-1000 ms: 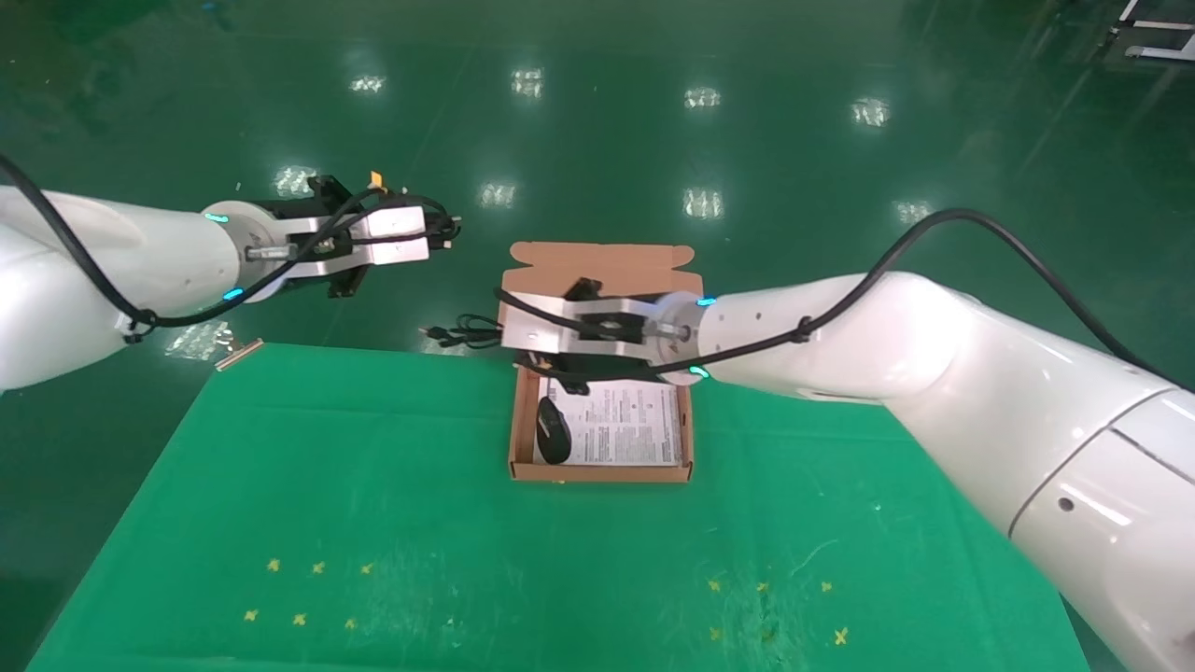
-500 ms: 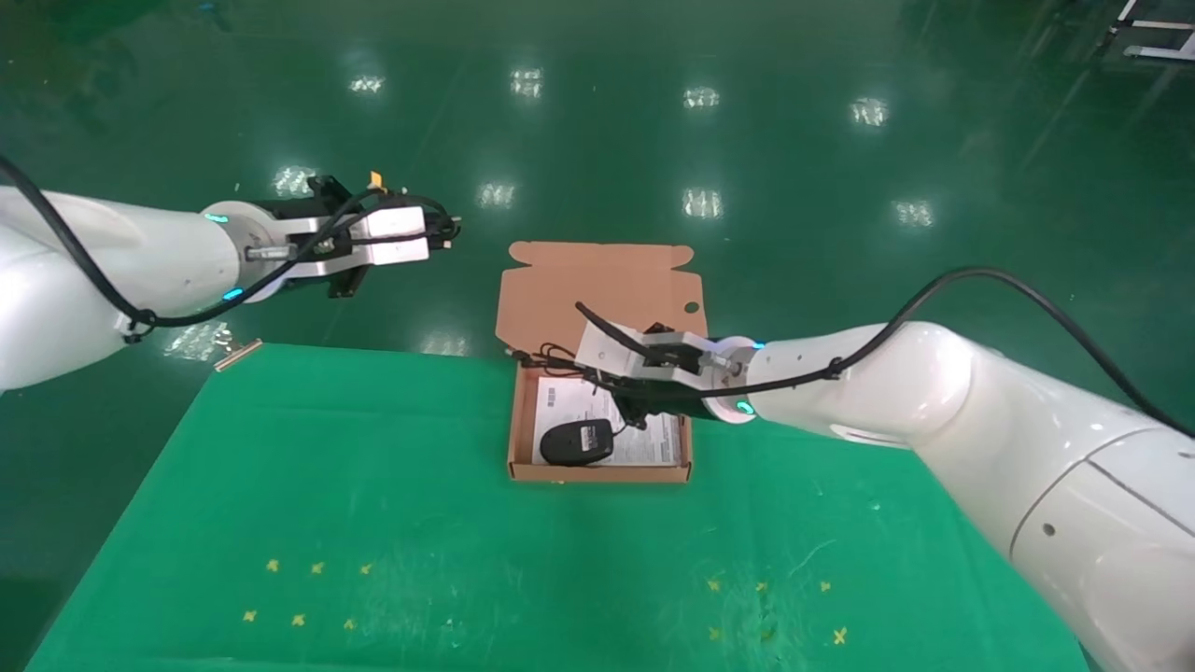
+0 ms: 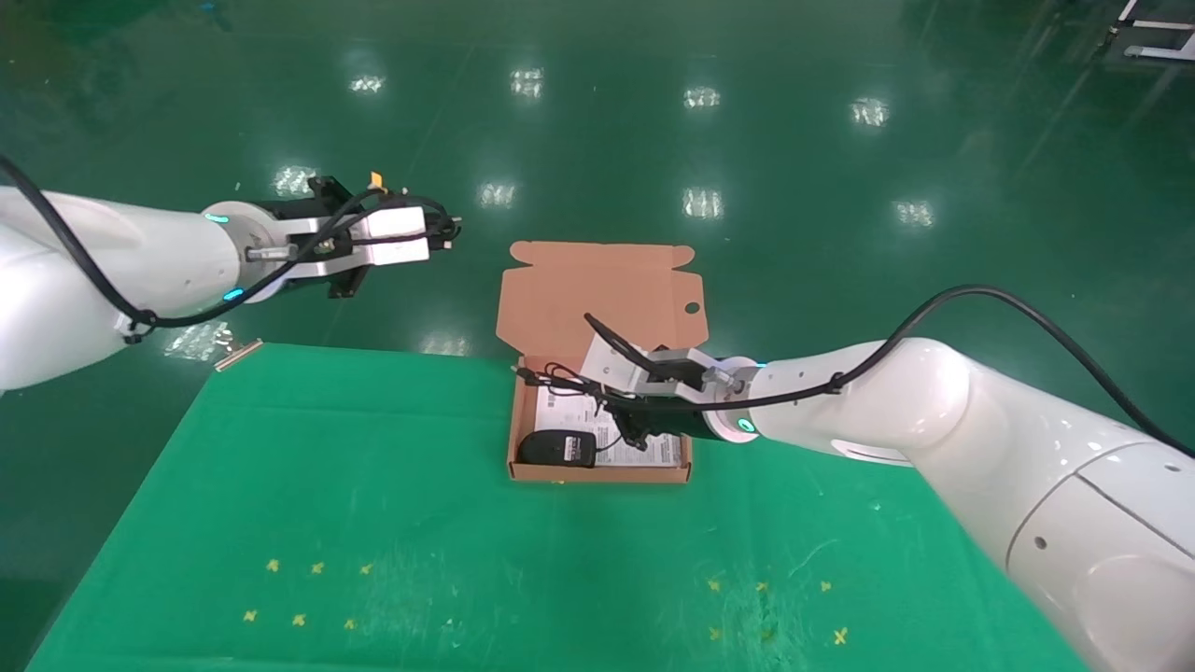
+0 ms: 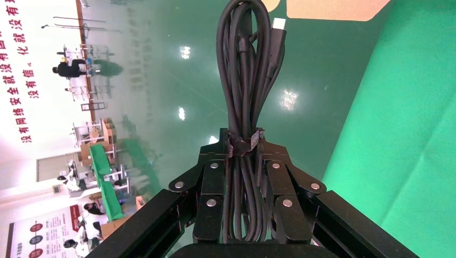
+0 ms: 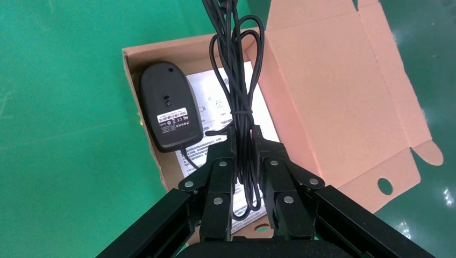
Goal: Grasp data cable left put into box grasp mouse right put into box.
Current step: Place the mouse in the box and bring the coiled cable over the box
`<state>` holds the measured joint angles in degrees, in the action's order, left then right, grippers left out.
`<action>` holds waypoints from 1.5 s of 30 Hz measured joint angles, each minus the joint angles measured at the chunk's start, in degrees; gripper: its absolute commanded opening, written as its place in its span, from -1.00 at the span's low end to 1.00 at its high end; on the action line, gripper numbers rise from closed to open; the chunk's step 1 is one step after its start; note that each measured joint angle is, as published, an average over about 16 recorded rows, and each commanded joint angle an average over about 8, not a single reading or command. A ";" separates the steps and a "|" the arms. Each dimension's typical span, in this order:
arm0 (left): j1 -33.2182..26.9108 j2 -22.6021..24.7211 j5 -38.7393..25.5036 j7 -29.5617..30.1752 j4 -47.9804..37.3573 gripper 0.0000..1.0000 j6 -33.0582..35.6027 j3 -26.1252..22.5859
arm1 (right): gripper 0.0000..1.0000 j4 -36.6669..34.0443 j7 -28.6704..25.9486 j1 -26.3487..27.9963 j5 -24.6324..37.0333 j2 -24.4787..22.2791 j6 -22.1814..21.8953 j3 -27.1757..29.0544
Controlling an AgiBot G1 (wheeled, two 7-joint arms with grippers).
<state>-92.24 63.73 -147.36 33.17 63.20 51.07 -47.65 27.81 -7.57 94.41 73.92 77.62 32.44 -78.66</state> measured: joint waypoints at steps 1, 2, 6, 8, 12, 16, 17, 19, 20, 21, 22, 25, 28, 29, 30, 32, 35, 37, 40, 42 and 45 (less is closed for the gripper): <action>0.10 0.07 0.12 -0.06 -0.04 -1.00 -0.05 -0.04 | 1.00 0.14 -0.09 0.02 0.00 -0.13 0.02 -0.09; 0.21 0.16 0.24 -0.14 -0.09 -1.00 -0.12 -0.09 | 1.00 0.29 -0.20 0.06 0.01 -0.26 0.06 -0.20; 0.84 0.70 0.85 -0.57 -0.45 -1.00 -0.55 -0.38 | 1.00 1.07 -0.61 0.32 0.23 -0.97 0.16 -0.47; 1.31 1.10 1.20 -0.86 -0.71 -1.00 -0.95 -0.58 | 1.00 1.50 -0.88 0.50 0.35 -1.49 0.18 -0.64; 2.62 2.22 1.80 -1.58 -1.51 -1.00 -2.33 -1.14 | 1.00 2.36 -1.55 1.02 0.78 -2.87 0.12 -0.95; 4.24 3.91 2.01 -2.40 -3.05 -1.00 -4.61 -1.85 | 1.00 3.59 -2.44 1.67 1.34 -4.95 -0.04 -1.25; 4.68 4.43 1.99 -2.63 -3.57 -1.00 -5.35 -2.05 | 1.00 4.02 -2.72 1.86 1.51 -5.60 -0.10 -1.33; 5.60 5.55 1.92 -3.14 -4.77 -1.00 -7.10 -2.46 | 1.00 5.08 -3.39 2.23 1.90 -7.07 -0.23 -1.51; 6.07 6.17 1.87 -3.42 -5.45 -1.00 -8.06 -2.68 | 1.00 5.71 -3.77 2.41 2.12 -7.90 -0.30 -1.62; 6.53 6.80 1.83 -3.72 -6.18 -1.00 -9.07 -2.91 | 1.00 6.40 -4.20 2.59 2.37 -8.77 -0.37 -1.75; 7.00 7.46 1.82 -4.03 -6.97 -1.00 -10.15 -3.14 | 1.00 7.18 -4.68 2.78 2.65 -9.70 -0.44 -1.90; 8.26 9.42 1.98 -5.05 -9.52 -1.00 -13.47 -3.94 | 1.00 9.88 -6.42 3.36 3.67 -12.67 -0.58 -2.48; 9.22 11.20 2.65 -6.12 -12.07 -1.00 -16.70 -5.05 | 1.00 13.15 -8.62 3.99 5.01 -15.86 -0.66 -3.25; 9.47 11.73 3.01 -6.47 -12.85 -1.00 -17.72 -5.49 | 1.00 14.31 -9.44 4.21 5.51 -16.95 -0.68 -3.54; 9.70 12.21 3.41 -6.83 -13.58 -1.00 -18.72 -5.99 | 1.00 15.52 -10.30 4.43 6.04 -18.04 -0.69 -3.83; 10.09 13.03 4.43 -7.51 -14.88 -1.00 -20.63 -7.14 | 1.00 18.02 -12.15 4.88 7.20 -20.22 -0.74 -4.46; 10.48 13.91 6.50 -8.33 -16.35 -1.00 -23.00 -9.23 | 1.00 21.84 -15.20 5.57 9.15 -23.35 -0.82 -5.44; 10.56 14.26 8.16 -8.70 -16.99 -1.00 -24.23 -10.82 | 1.00 24.29 -17.33 6.02 10.55 -25.23 -0.92 -6.08; 10.48 14.53 10.78 -9.06 -17.54 -1.00 -25.68 -13.51 | 1.00 27.70 -20.66 6.68 12.78 -27.65 -1.12 -6.99; 10.33 14.63 12.46 -9.17 -17.78 -1.00 -26.48 -15.38 | 1.00 29.74 -22.87 7.07 14.28 -28.97 -1.27 -7.54; 10.01 14.73 14.77 -9.28 -17.94 -1.00 -27.52 -18.18 | 1.00 32.41 -26.07 7.63 16.56 -30.50 -1.43 -8.27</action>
<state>-82.23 78.46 -132.59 23.89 45.26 23.55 -65.83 60.22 -33.64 102.04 90.48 47.12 31.01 -86.93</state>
